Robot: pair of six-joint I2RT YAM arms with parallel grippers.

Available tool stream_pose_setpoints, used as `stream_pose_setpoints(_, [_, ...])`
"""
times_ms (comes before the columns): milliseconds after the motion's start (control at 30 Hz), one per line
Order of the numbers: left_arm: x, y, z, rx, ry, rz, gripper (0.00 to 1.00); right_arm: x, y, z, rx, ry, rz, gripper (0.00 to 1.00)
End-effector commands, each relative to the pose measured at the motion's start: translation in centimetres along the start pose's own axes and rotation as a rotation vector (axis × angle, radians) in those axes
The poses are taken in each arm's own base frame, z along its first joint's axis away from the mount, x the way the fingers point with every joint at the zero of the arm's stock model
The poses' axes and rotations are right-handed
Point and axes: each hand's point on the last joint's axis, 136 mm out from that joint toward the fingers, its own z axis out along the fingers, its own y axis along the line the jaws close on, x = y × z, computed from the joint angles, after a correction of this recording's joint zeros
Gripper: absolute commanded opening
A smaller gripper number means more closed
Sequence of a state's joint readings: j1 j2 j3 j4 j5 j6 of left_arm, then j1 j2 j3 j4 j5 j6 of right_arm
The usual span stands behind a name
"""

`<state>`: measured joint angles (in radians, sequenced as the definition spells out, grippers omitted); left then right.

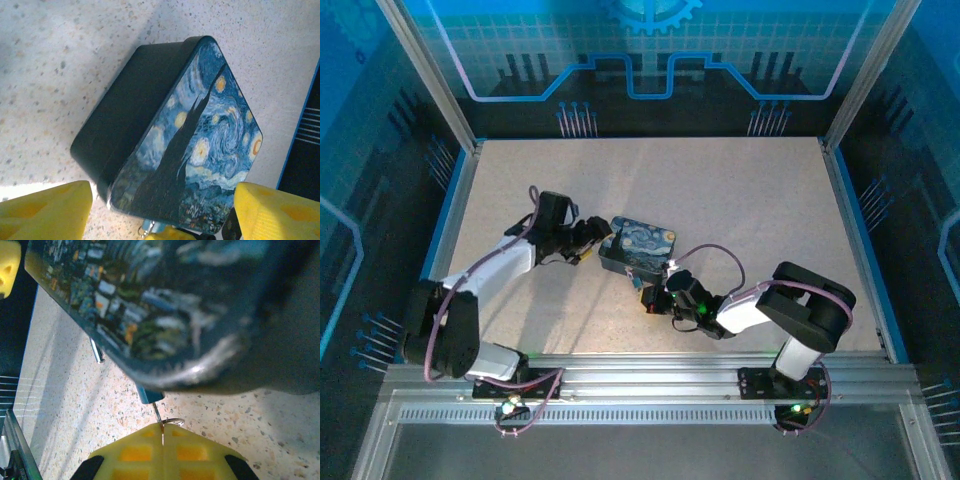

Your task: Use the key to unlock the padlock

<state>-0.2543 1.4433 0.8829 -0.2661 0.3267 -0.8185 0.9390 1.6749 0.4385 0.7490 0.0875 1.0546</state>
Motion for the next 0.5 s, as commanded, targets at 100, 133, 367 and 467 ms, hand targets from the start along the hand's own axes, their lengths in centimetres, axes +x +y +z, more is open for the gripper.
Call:
stream_pose_setpoints(100, [-1.0, 0.1, 1.6, -0.044, 0.053, 0.078, 0.75, -0.5, 0.0, 0.2, -0.008, -0.01, 0.017, 0.04])
stream_pose_setpoints(133, [-1.2, 0.1, 1.9, -0.049, 0.058, 0.081, 0.75, -0.4, 0.0, 0.2, -0.009, -0.008, 0.017, 0.04])
stream_pose_setpoints(367, [-1.0, 1.4, 3.5, -0.084, 0.095, 0.069, 0.69, -0.3, -0.2, 0.4, -0.006, -0.003, 0.022, 0.05])
stream_pose_setpoints(467, [-0.6, 2.3, 3.9, -0.106, 0.108, 0.061, 0.66, -0.2, -0.4, 0.4, 0.002, -0.001, 0.018, 0.06])
